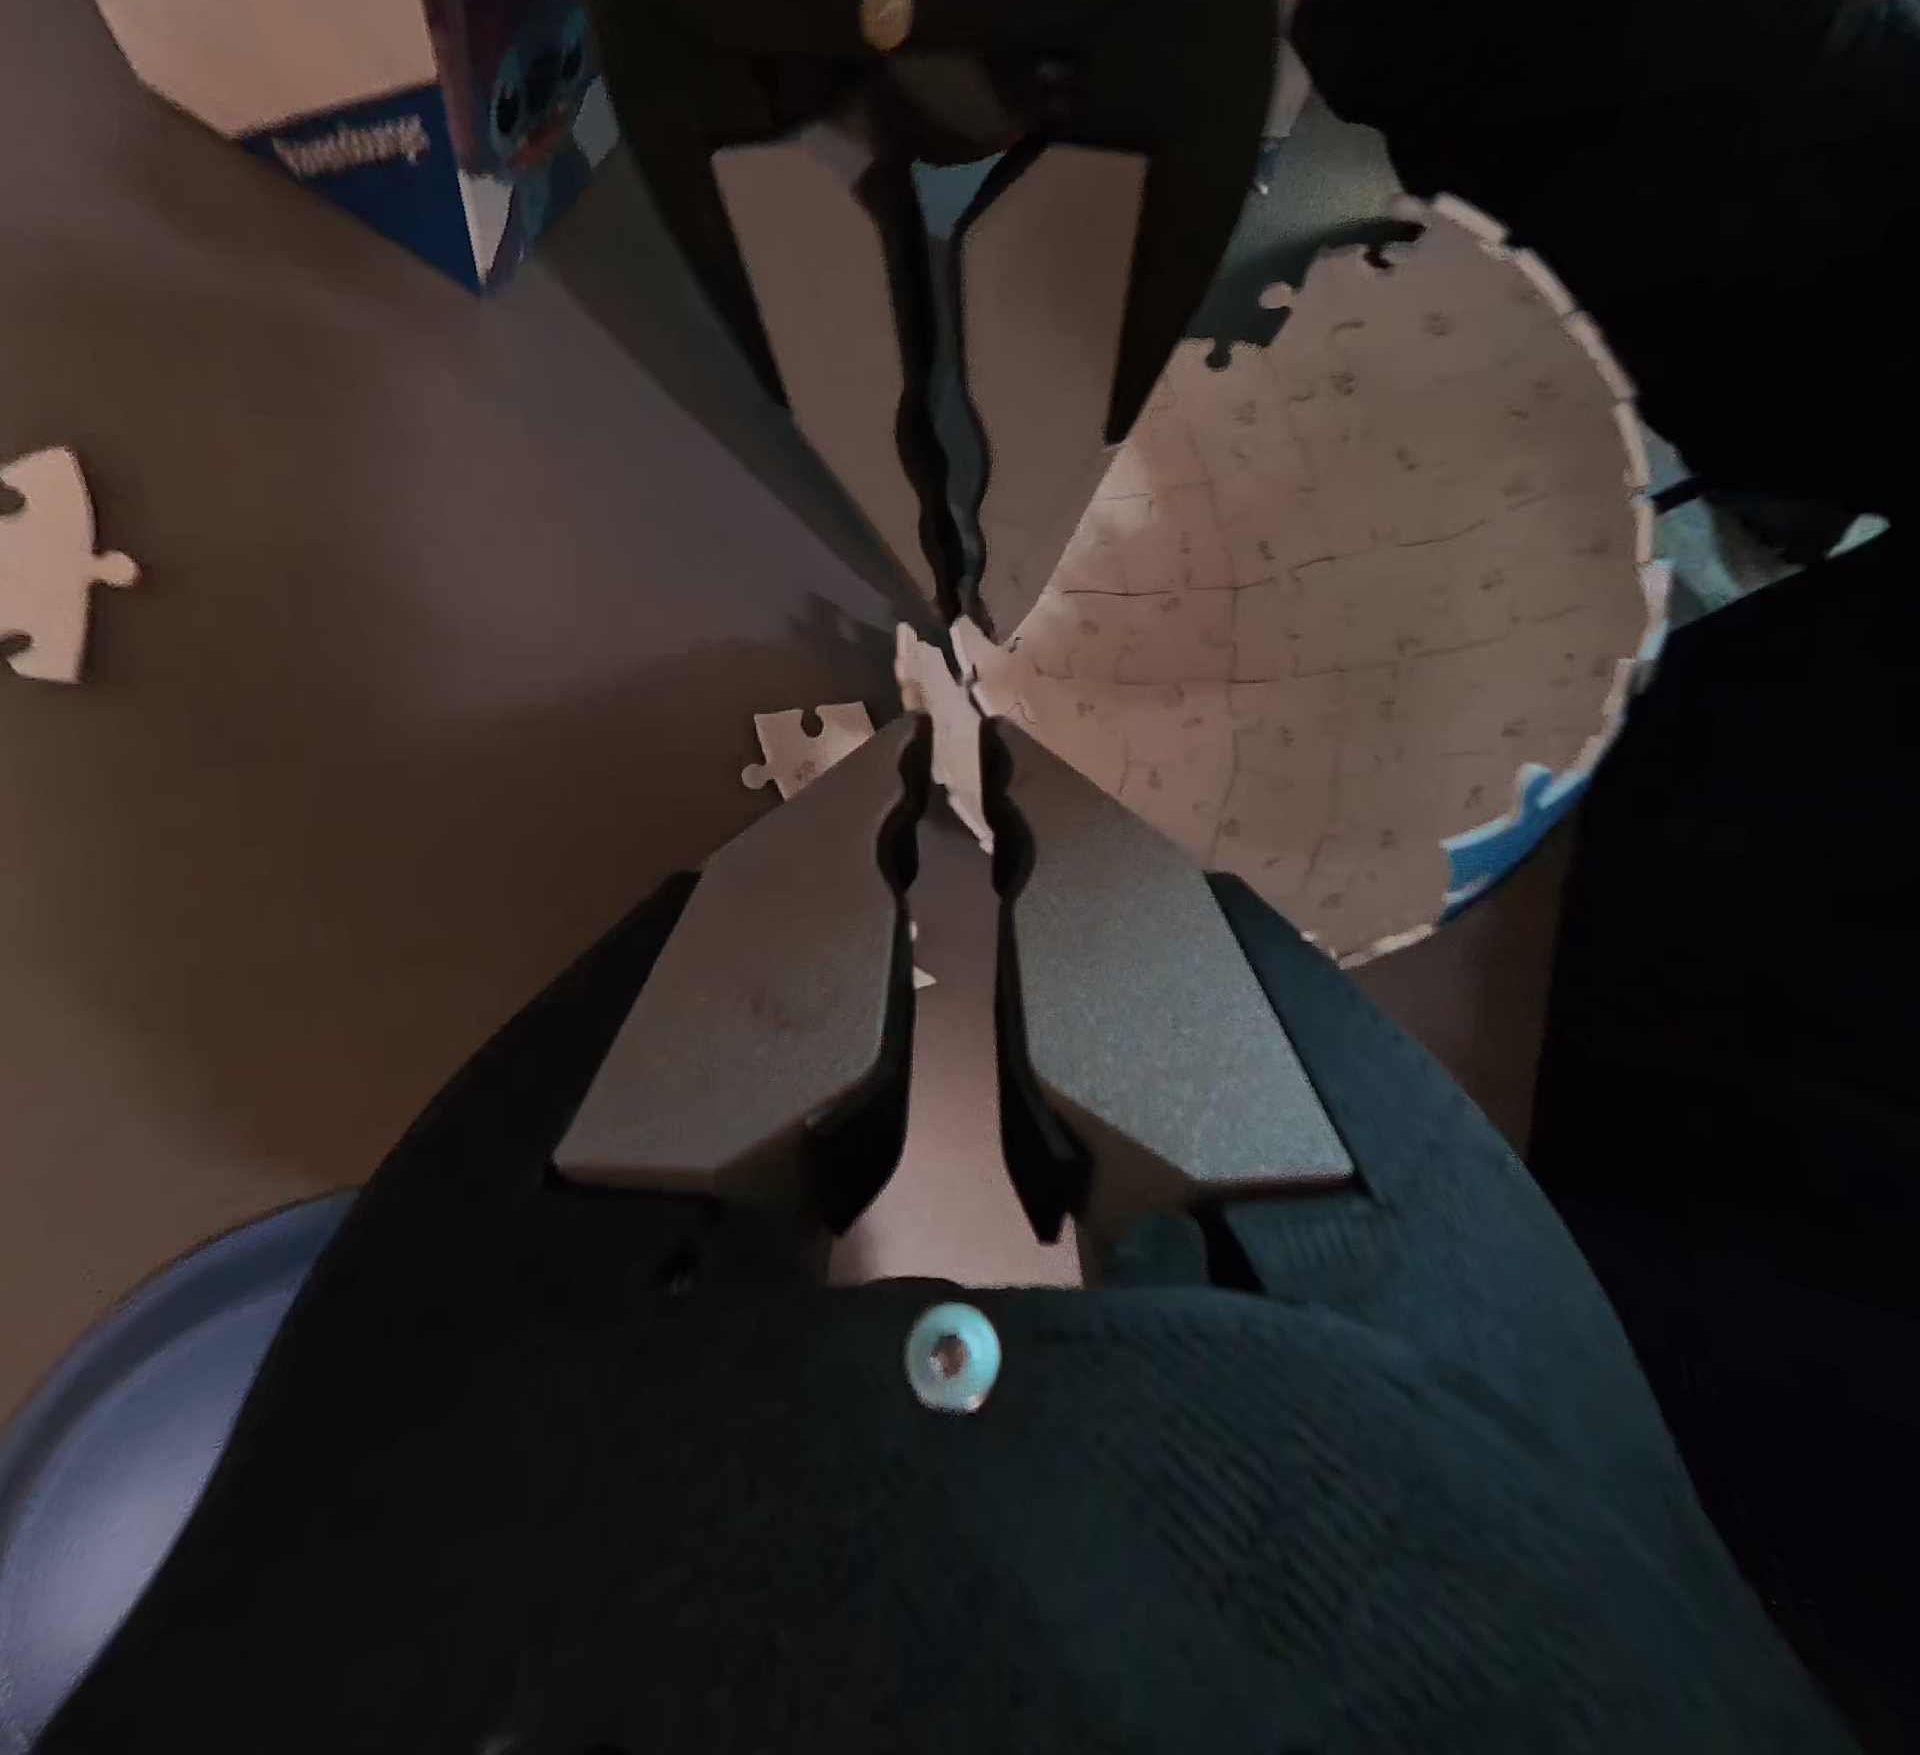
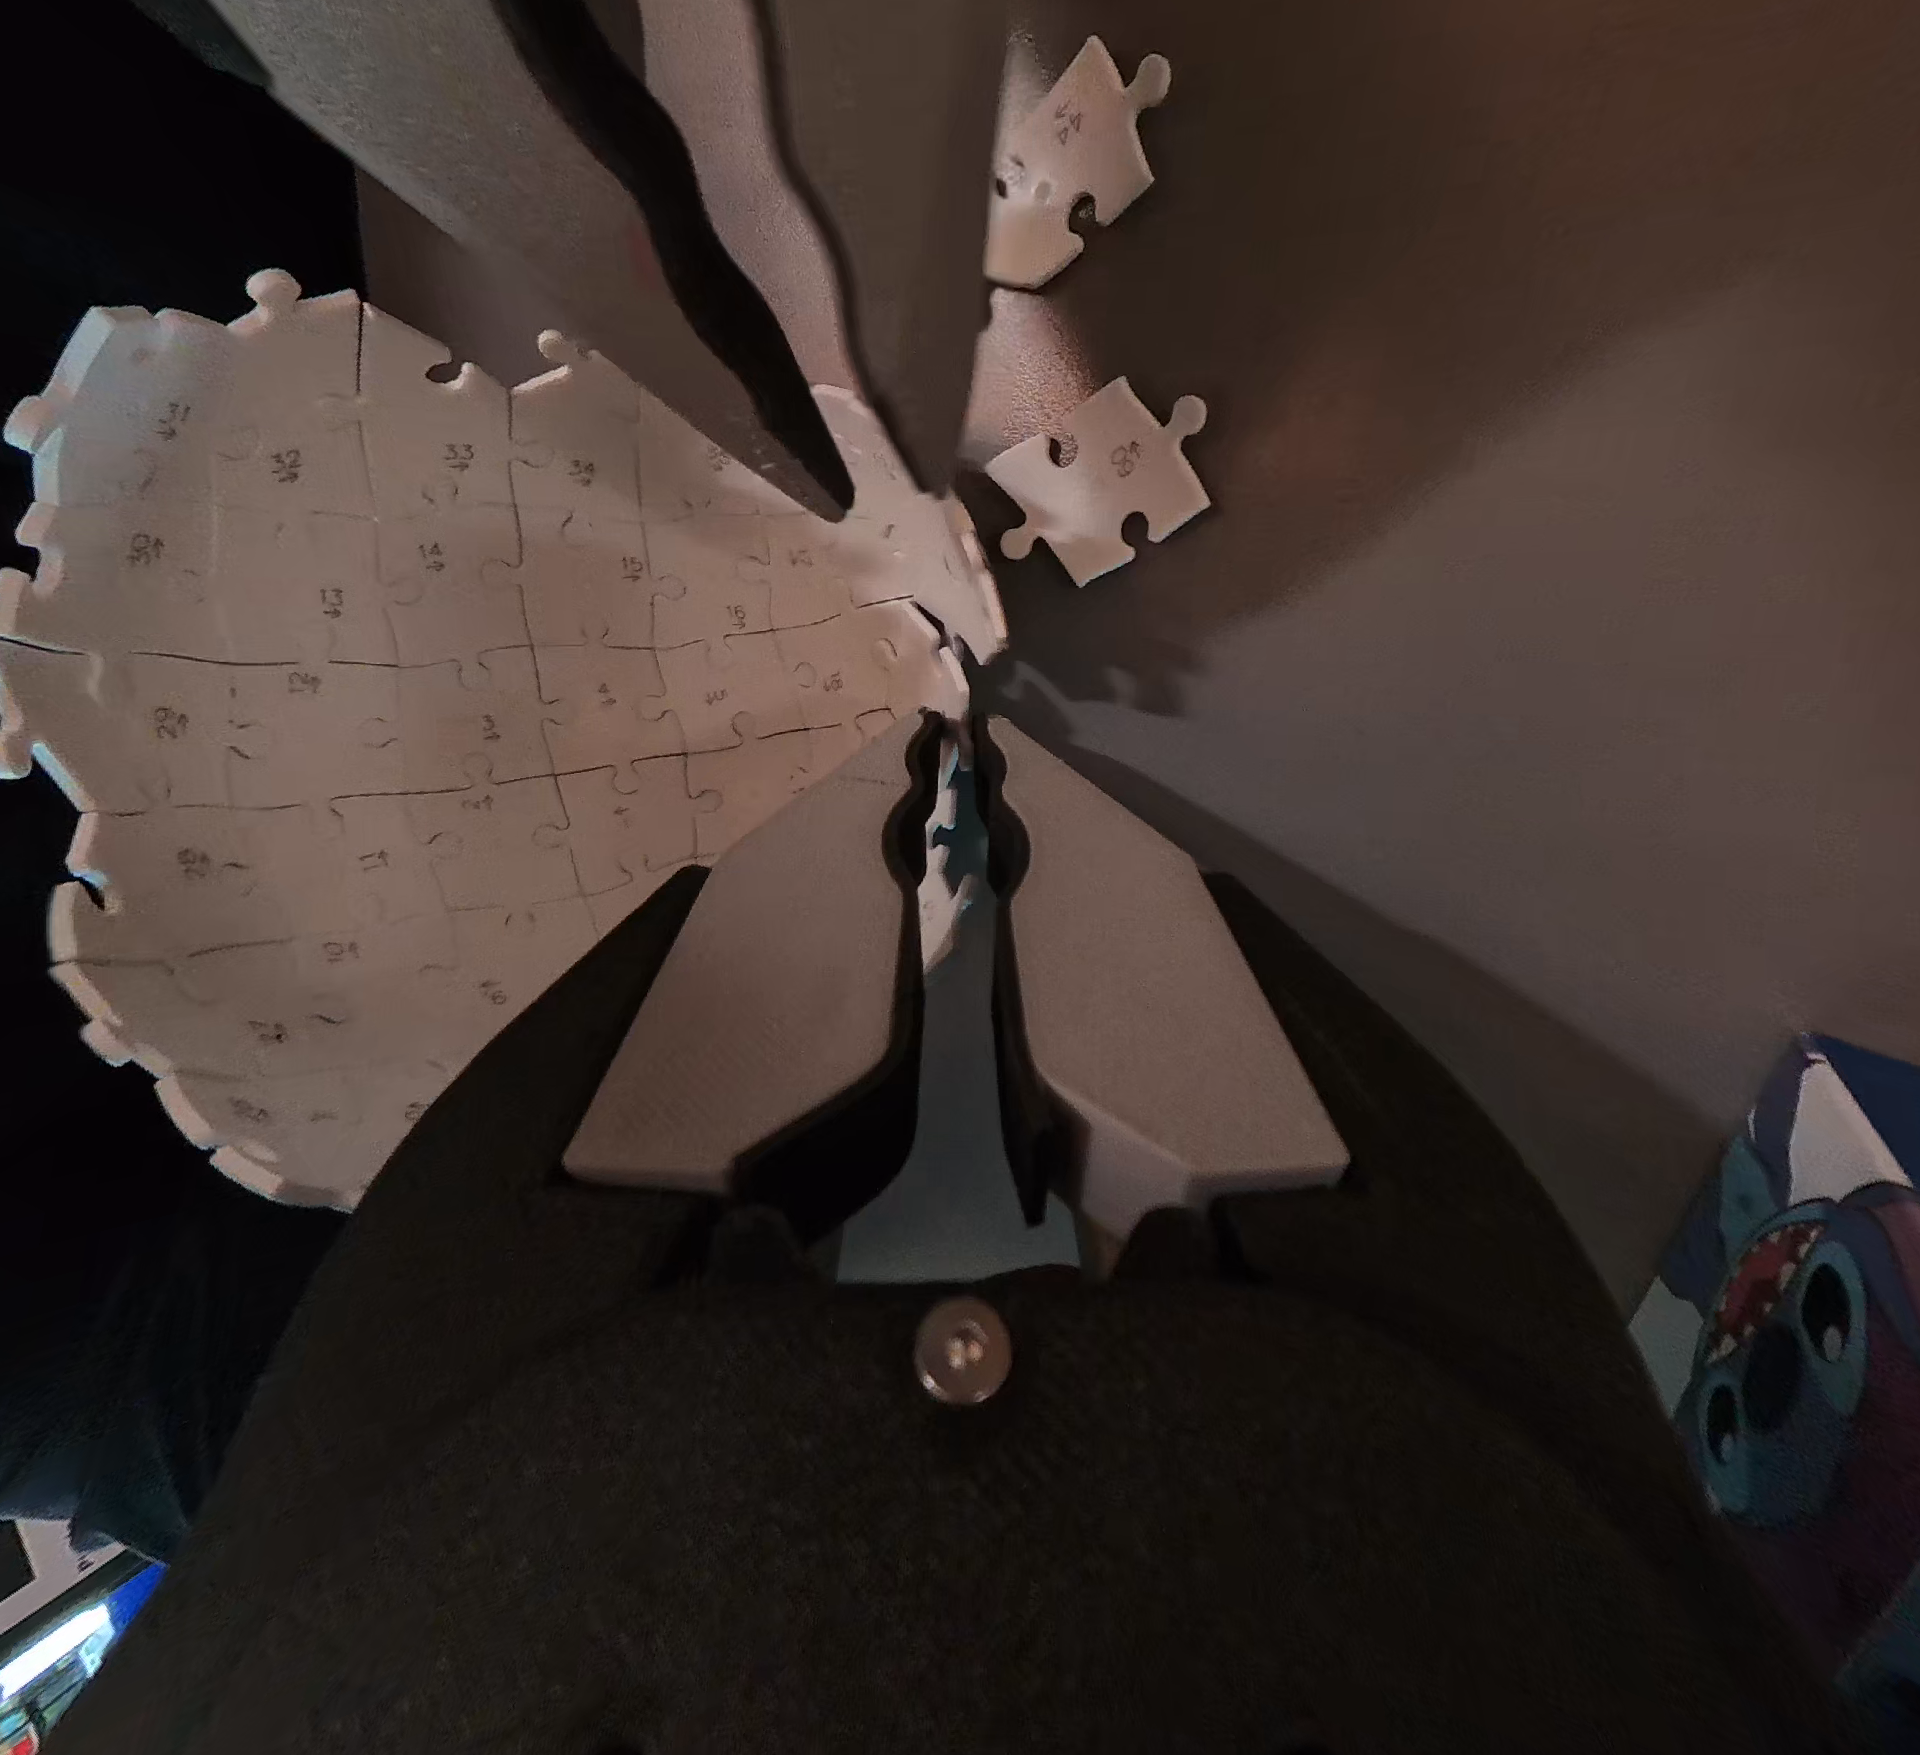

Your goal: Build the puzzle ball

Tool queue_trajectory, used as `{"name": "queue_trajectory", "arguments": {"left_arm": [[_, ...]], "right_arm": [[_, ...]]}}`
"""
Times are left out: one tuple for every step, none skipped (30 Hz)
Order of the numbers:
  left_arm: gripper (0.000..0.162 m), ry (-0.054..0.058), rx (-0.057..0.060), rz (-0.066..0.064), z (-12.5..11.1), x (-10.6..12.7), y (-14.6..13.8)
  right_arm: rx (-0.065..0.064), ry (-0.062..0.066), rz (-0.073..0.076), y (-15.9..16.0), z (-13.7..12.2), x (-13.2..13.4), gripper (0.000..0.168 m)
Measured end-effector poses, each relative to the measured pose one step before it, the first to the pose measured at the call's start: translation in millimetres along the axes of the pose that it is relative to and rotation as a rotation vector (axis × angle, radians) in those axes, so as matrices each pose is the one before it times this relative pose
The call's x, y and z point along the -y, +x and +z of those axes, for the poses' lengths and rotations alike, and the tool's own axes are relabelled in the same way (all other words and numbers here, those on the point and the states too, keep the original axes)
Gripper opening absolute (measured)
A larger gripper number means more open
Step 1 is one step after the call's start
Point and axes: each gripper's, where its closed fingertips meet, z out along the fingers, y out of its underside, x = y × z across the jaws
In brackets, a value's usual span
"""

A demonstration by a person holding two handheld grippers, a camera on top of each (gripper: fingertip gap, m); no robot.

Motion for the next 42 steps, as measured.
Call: {"name": "queue_trajectory", "arguments": {"left_arm": [[0.002,0.0039,0.0033,0.0429,-0.64,2.04,2.39],[0.001,-0.0064,0.0000,0.0399,0.70,0.49,2.45],[0.001,-0.0180,0.0007,0.0319,1.86,-1.46,1.93],[0.002,-0.0246,-0.0018,0.0253,2.54,-2.68,1.79],[0.004,-0.0220,-0.0065,0.0210,3.04,-2.50,2.21],[0.004,-0.0161,-0.0098,0.0179,3.32,-1.83,2.45],[0.003,-0.0123,-0.0057,0.0158,3.12,-1.20,1.41],[0.001,-0.0112,0.0013,0.0146,2.82,-0.90,0.06],[0.000,-0.0087,0.0046,0.0134,2.24,-0.22,-0.43],[0.000,-0.0070,0.0010,0.0131,1.55,0.09,0.03],[0.000,-0.0050,-0.0034,0.0134,1.02,0.48,0.83],[0.000,-0.0017,-0.0031,0.0138,0.49,0.94,0.95],[0.000,-0.0010,-0.0008,0.0129,0.19,0.98,0.58],[0.000,0.0004,0.0015,0.0107,-0.06,1.19,0.11],[0.000,0.0012,0.0059,0.0075,-0.28,1.25,-0.61],[0.000,0.0008,0.0051,0.0053,-0.15,1.21,-0.81],[0.000,-0.0006,-0.0016,0.0046,0.01,0.90,0.04],[0.000,-0.0030,-0.0027,0.0035,0.43,0.52,0.09],[0.000,-0.0063,0.0021,0.0027,0.64,-0.04,-0.56],[0.000,-0.0096,0.0026,0.0035,0.97,-0.76,-0.66],[0.000,-0.0102,0.0027,0.0037,1.15,-1.01,-0.74],[0.000,-0.0090,0.0051,0.0032,1.30,-1.06,-1.06],[0.000,-0.0073,0.0029,0.0033,1.23,-0.92,-0.65],[0.000,-0.0067,-0.0029,0.0029,1.34,-0.95,0.39],[0.000,-0.0079,-0.0022,0.0024,1.53,-1.05,0.21],[0.000,-0.0083,0.0010,0.0035,1.52,-1.09,-0.18],[0.000,-0.0109,0.0029,0.0041,1.68,-1.51,-0.41],[0.000,-0.0098,0.0019,0.0055,1.25,-1.39,-0.20],[0.000,-0.0033,-0.0026,0.0038,0.64,-0.40,0.60],[0.000,-0.0043,-0.0017,0.0016,0.42,-0.48,0.22],[0.000,-0.0039,-0.0016,0.0010,0.15,-0.48,0.22],[0.000,-0.0027,-0.0004,0.0016,0.10,-0.38,0.19],[0.000,-0.0025,-0.0020,0.0017,0.20,-0.58,0.38],[0.000,-0.0032,-0.0034,0.0005,0.37,-0.72,0.69],[0.000,-0.0061,-0.0066,-0.0004,0.62,-1.17,1.19],[0.000,-0.0051,-0.0056,0.0012,0.75,-1.20,1.20],[0.000,-0.0006,-0.0045,0.0009,0.40,-0.48,1.06],[0.000,-0.0014,-0.0023,-0.0007,-0.01,-0.48,0.57],[0.000,-0.0009,-0.0016,-0.0003,-0.19,-0.30,0.19],[0.000,-0.0008,-0.0029,-0.0014,-0.16,-0.35,0.17],[0.000,-0.0003,-0.0031,-0.0009,-0.12,-0.27,0.16],[0.000,0.0004,-0.0026,-0.0007,0.00,-0.05,0.05]], "right_arm": [[0.0020,-0.0010,0.0016,0.17,0.10,-0.01,0.003],[0.0020,-0.0008,0.0008,0.23,0.11,0.02,0.003],[0.0017,-0.0004,0.0004,0.01,0.05,0.01,0.003],[0.0011,-0.0006,0.0006,0.01,0.01,0.14,0.003],[0.0004,-0.0010,0.0000,-0.07,-0.02,-0.01,0.003],[0.0001,-0.0012,-0.0004,0.01,-0.03,-0.03,0.003],[0.0005,-0.0012,0.0002,0.07,0.02,0.10,0.003],[0.0010,-0.0011,0.0007,-0.04,0.03,0.12,0.003],[0.0012,-0.0012,0.0002,0.02,0.11,0.08,0.003],[0.0013,-0.0011,-0.0002,-0.01,0.03,0.12,0.003],[0.0014,-0.0014,-0.0006,0.00,0.06,0.21,0.003],[0.0014,-0.0017,-0.0012,-0.03,0.10,0.22,0.003],[0.0014,-0.0013,-0.0009,0.07,0.14,0.20,0.003],[0.0013,-0.0008,-0.0003,-0.02,0.10,0.29,0.003],[0.0009,-0.0002,-0.0003,0.05,0.13,0.00,0.003],[0.0008,-0.0004,0.0005,0.02,-0.02,-0.05,0.003],[0.0011,-0.0003,0.0006,0.08,0.06,0.02,0.003],[0.0013,-0.0005,0.0004,0.07,0.18,0.03,0.003],[0.0017,-0.0002,0.0006,0.17,0.07,0.05,0.003],[0.0018,-0.0003,0.0007,0.09,0.12,0.08,0.003],[0.0017,-0.0011,0.0009,0.09,0.07,-0.02,0.003],[0.0024,-0.0017,0.0011,0.14,0.08,0.03,0.003],[0.0035,-0.0016,0.0020,-0.08,0.08,0.04,0.003],[0.0036,-0.0003,0.0005,-0.09,0.10,0.16,0.003],[0.0032,0.0005,-0.0014,-0.19,0.09,0.21,0.003],[0.0027,0.0003,-0.0010,-0.09,0.06,0.27,0.003],[0.0008,-0.0006,-0.0006,0.09,0.06,0.19,0.003],[-0.0017,-0.0020,-0.0005,0.42,0.24,0.05,0.004],[0.0010,-0.0021,0.0000,0.11,0.44,0.12,0.004],[0.0024,-0.0009,0.0003,0.07,0.38,0.26,0.004],[0.0027,-0.0011,-0.0002,0.01,0.43,0.29,0.004],[0.0024,-0.0011,0.0001,-0.03,0.31,0.19,0.004],[0.0016,-0.0007,-0.0005,0.02,0.27,0.18,0.004],[0.0002,-0.0004,-0.0013,0.21,0.20,0.24,0.004],[0.0002,-0.0003,-0.0008,0.30,0.32,0.08,0.005],[0.0022,-0.0001,0.0005,0.23,0.27,0.15,0.005],[0.0050,0.0015,0.0008,-0.07,0.07,0.48,0.005],[0.0053,0.0018,0.0000,-0.12,0.24,0.47,0.004],[0.0050,0.0016,-0.0015,-0.14,0.22,0.43,0.004],[0.0040,0.0007,-0.0031,-0.18,0.15,0.37,0.004],[0.0037,0.0001,-0.0020,-0.10,0.16,0.34,0.004],[0.0047,-0.0010,0.0006,-0.20,0.21,0.30,0.004]]}}
